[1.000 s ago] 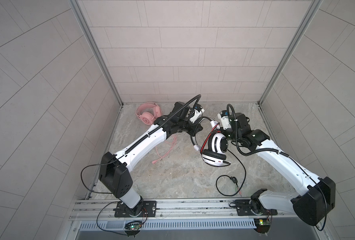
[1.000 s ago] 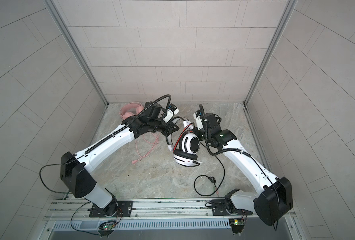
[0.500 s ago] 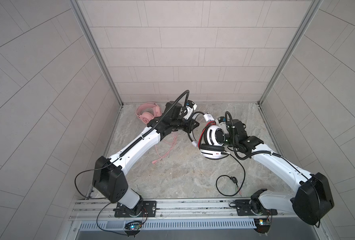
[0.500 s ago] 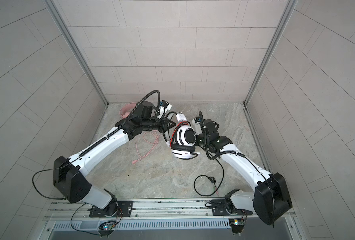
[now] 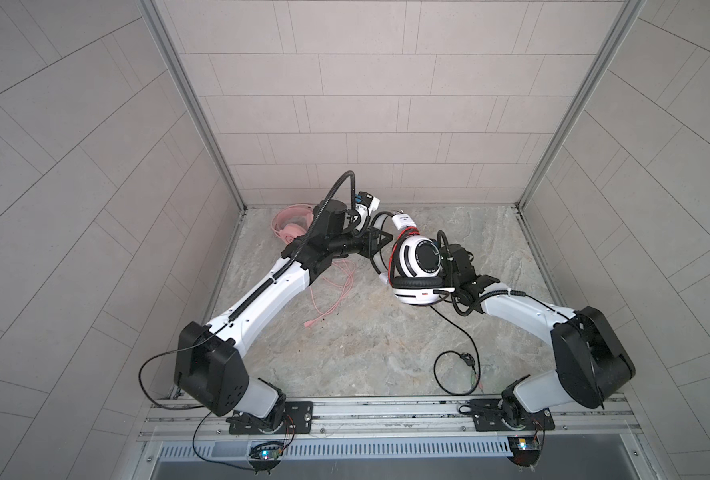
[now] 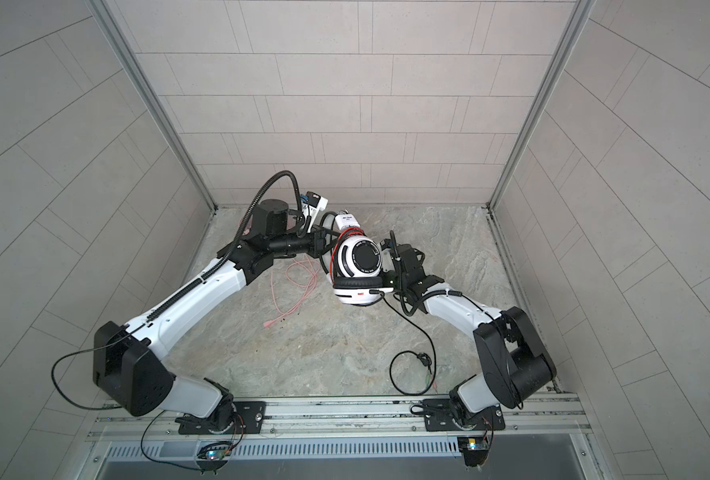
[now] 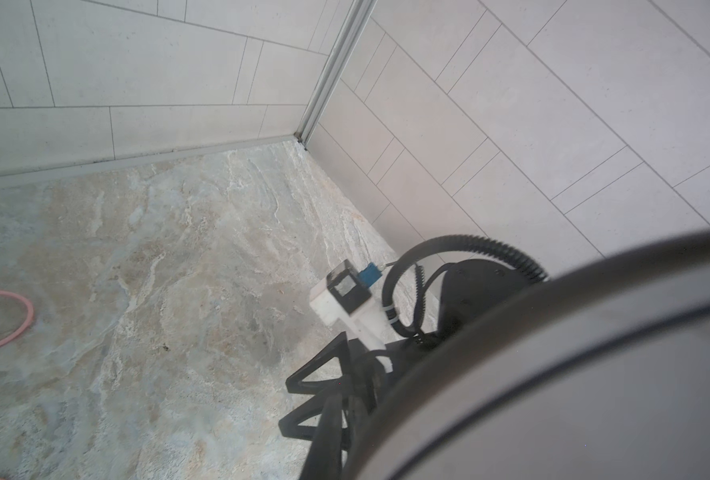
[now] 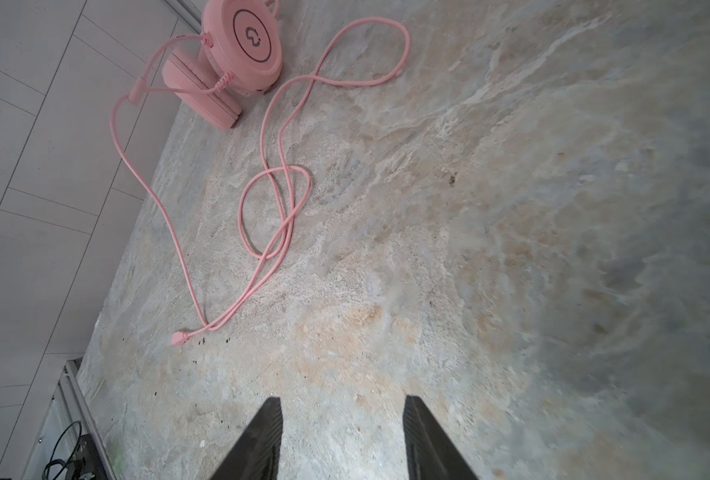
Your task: Wrap the headphones
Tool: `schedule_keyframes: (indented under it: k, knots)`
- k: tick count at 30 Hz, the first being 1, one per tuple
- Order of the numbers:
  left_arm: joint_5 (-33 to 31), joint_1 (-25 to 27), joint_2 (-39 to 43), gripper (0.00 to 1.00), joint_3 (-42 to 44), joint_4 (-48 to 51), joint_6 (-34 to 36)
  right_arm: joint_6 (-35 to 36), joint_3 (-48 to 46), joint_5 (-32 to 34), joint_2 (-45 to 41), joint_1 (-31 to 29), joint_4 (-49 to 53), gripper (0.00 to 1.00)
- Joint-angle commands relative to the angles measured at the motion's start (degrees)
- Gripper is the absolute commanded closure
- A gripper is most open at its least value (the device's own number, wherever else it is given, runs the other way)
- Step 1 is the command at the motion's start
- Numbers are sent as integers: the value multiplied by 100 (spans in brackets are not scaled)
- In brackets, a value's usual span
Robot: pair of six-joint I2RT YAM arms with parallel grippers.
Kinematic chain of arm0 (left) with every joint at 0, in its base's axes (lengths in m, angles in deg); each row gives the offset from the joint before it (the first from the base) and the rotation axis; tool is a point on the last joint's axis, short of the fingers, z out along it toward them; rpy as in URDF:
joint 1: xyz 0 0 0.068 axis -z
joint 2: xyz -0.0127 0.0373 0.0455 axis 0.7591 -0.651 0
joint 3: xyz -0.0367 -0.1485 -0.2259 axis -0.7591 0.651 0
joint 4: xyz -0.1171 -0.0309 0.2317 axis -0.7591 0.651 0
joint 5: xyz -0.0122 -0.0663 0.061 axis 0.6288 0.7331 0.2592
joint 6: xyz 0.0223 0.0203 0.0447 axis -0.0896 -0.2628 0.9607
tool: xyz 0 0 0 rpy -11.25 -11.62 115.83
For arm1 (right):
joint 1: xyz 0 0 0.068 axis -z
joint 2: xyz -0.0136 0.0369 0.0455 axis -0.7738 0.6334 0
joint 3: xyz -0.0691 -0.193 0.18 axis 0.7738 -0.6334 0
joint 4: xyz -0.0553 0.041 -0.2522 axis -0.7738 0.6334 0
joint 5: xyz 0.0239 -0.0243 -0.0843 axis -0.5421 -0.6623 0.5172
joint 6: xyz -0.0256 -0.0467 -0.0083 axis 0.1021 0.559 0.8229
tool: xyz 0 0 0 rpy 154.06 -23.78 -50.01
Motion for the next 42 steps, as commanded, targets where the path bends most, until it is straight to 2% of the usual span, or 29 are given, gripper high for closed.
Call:
schedule_keyframes:
  k: [1,7,11,15,26,30,36,42]
  knots:
    - [240,-45,287,100,-21,-574,-275,-294,-103,46,300,-137,-738,51]
    - [-20,-183,355,100,86,-675,-396,-567,-277,42,873,-292,-1435,55]
    - [3,-495,321,100,247,-1153,-968,-729,-563,-21,1122,-402,-1848,61]
    - [-230,-774,312,100,348,-1318,-1231,-823,-839,-47,1258,-505,-2125,74]
    - [-1207,-1466,319,100,785,-1782,-2111,-903,-1483,84,1060,-856,-2232,94]
    - [-1895,-1596,400,100,1023,-1812,-2283,-854,-1599,268,849,-1098,-1975,99]
    - [-3099,-1875,545,100,1185,-1461,-2297,-638,-1431,598,363,-1610,-910,100]
    - [-3731,-2072,522,100,1236,-1086,-2377,-360,-1053,1394,-107,-2434,154,100]
